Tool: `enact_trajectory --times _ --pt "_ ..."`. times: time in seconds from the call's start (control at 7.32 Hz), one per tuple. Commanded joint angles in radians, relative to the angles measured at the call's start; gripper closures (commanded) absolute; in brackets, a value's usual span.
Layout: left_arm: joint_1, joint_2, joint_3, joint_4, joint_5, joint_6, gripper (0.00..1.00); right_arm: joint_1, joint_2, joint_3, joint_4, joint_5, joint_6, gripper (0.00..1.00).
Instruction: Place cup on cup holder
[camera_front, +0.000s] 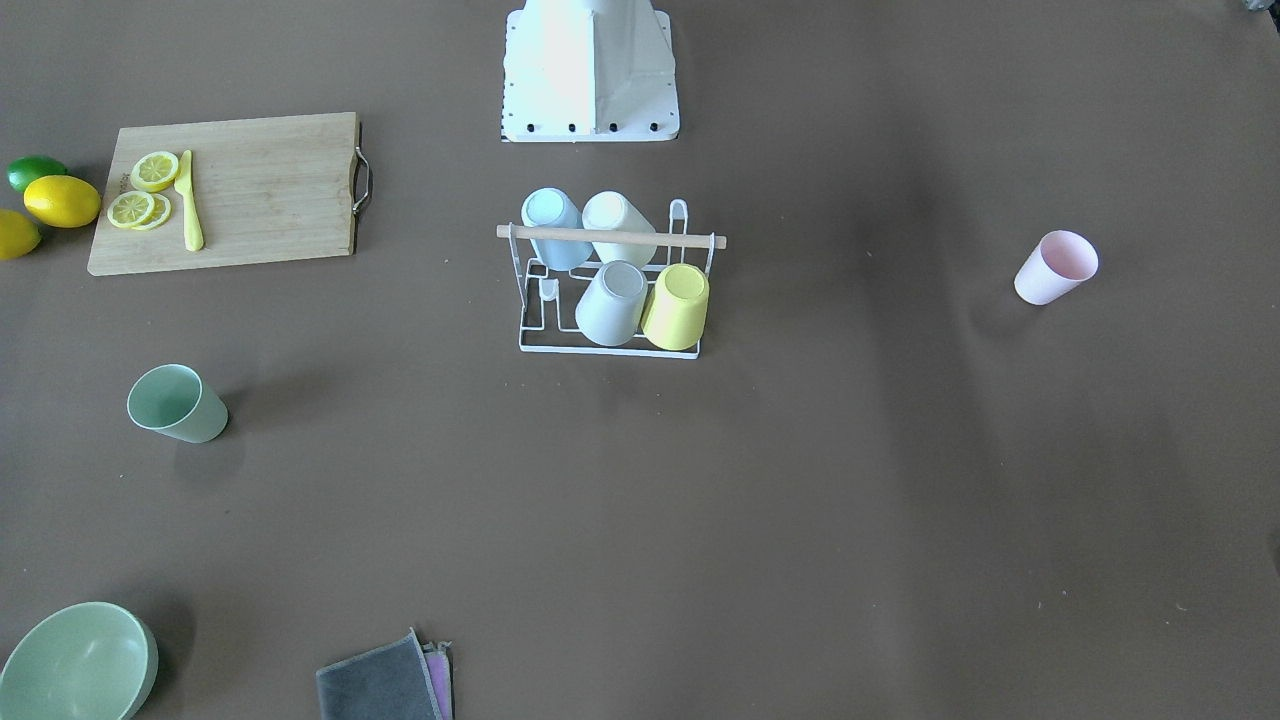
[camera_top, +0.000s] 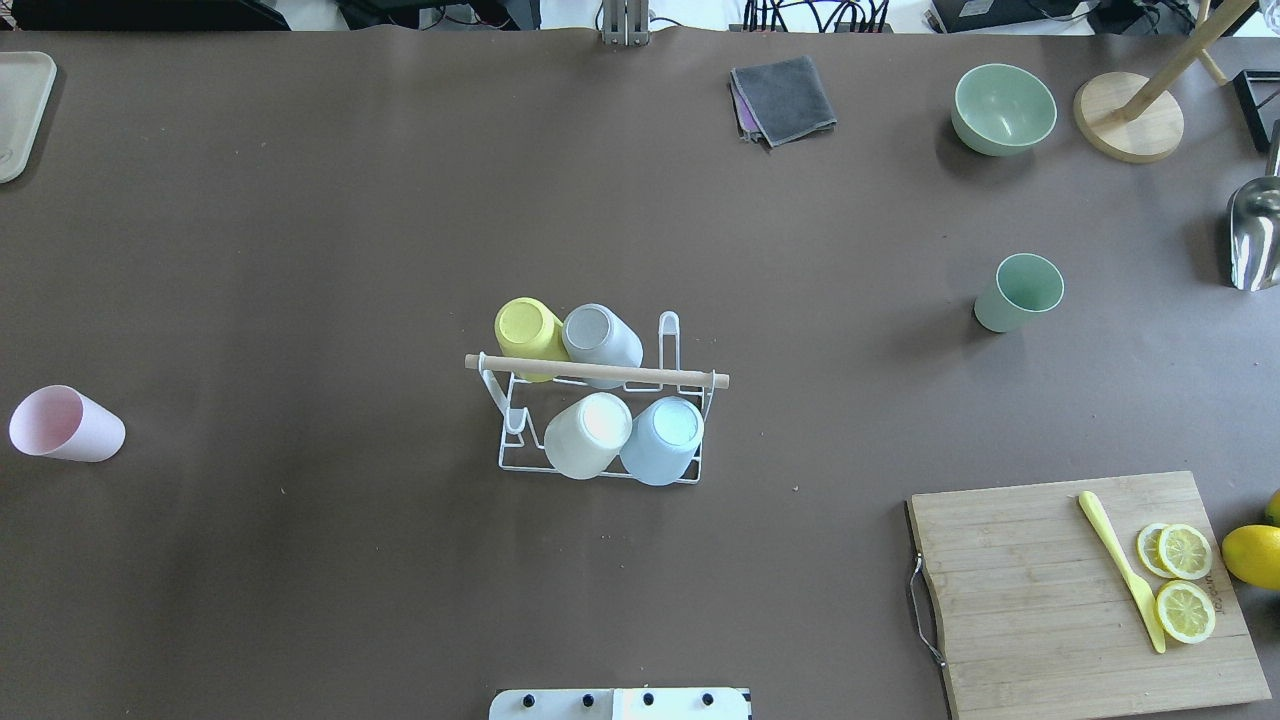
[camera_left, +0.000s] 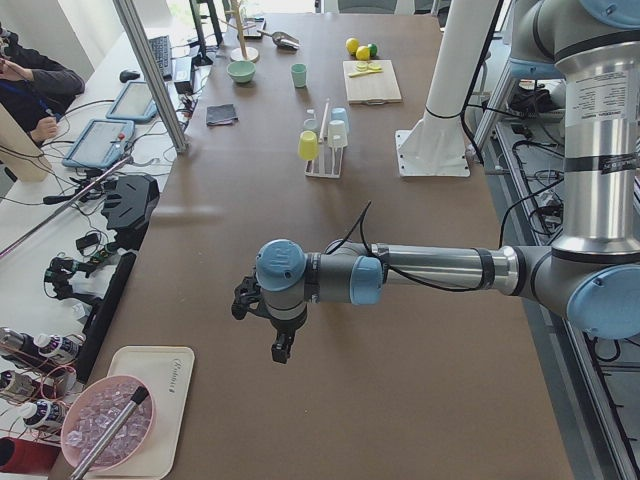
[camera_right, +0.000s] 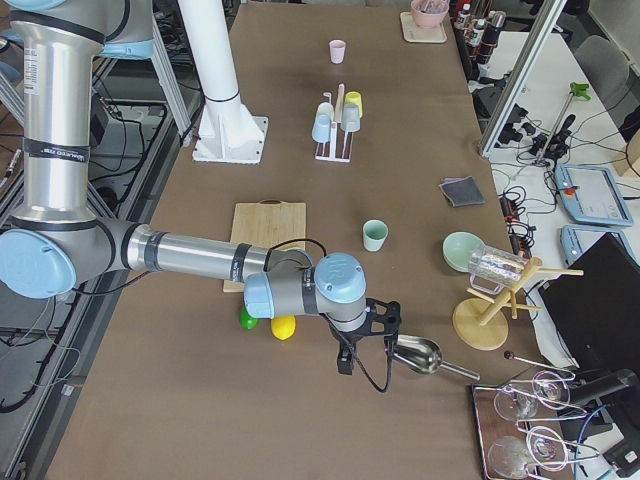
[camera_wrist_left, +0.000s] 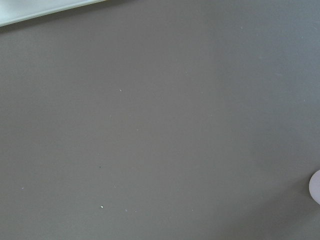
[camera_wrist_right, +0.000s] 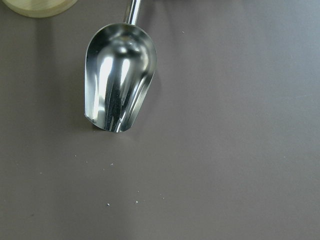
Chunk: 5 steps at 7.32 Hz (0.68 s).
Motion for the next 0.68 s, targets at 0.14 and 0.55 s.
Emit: enact_trajectory --times 0.14,0.55 --pt "0.018 0.001 -0.004 -0.039 0.002 -0.004 0.02 -0.001 0.000 -0.002 0.001 0.000 0.000 0.00" --pt "0.087 -0.003 -0.032 -0.038 0.011 -0.007 0.02 -0.001 0.000 0.001 0.003 0.001 -0.002 0.00"
